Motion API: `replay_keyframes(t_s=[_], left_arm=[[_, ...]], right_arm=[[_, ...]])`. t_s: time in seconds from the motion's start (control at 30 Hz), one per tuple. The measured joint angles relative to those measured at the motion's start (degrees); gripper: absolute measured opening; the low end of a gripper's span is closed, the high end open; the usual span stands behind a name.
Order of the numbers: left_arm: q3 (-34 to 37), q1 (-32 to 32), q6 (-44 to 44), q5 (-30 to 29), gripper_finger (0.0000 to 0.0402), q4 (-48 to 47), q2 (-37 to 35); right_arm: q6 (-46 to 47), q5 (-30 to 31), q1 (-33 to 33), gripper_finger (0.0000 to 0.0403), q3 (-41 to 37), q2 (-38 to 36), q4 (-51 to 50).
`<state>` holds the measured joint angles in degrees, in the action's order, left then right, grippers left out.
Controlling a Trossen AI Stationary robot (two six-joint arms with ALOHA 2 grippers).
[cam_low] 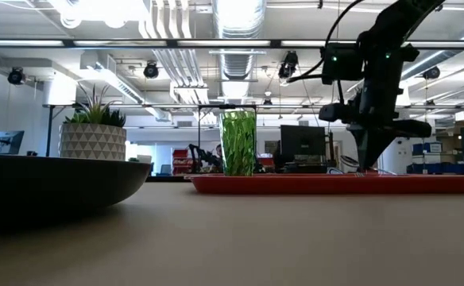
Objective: Pick and place plate/cup/fork/spoon on tray
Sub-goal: Put the black spoon to the left of the blue fork on the blue tray
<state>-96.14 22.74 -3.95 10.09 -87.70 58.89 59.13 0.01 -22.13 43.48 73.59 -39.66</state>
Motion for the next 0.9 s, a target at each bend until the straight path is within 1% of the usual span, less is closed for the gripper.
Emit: replay_keyframes(t_s=[0.3, 0.5, 0.73, 0.9], left_arm=[[0.0, 0.0, 0.1, 0.0, 0.0147, 0.1, 0.0], [0.0, 0.0, 0.2, 0.0, 0.0147, 0.1, 0.0], [0.0, 0.0, 0.2, 0.0, 0.0147, 0.1, -0.1], [0.0, 0.0, 0.2, 0.0, 0.0147, 0.1, -0.1]], right_arm=[[-2.2, 0.0, -1.5, 0.0008, 0.0, 2.0, 0.4], [-3.0, -0.5, -1.5, 0.0008, 0.0, 4.7, 4.1], [-4.5, -1.5, -1.7, 0.0008, 0.0, 7.4, 4.0], [-5.1, -2.0, -2.5, 0.0008, 0.0, 8.0, 4.1]])
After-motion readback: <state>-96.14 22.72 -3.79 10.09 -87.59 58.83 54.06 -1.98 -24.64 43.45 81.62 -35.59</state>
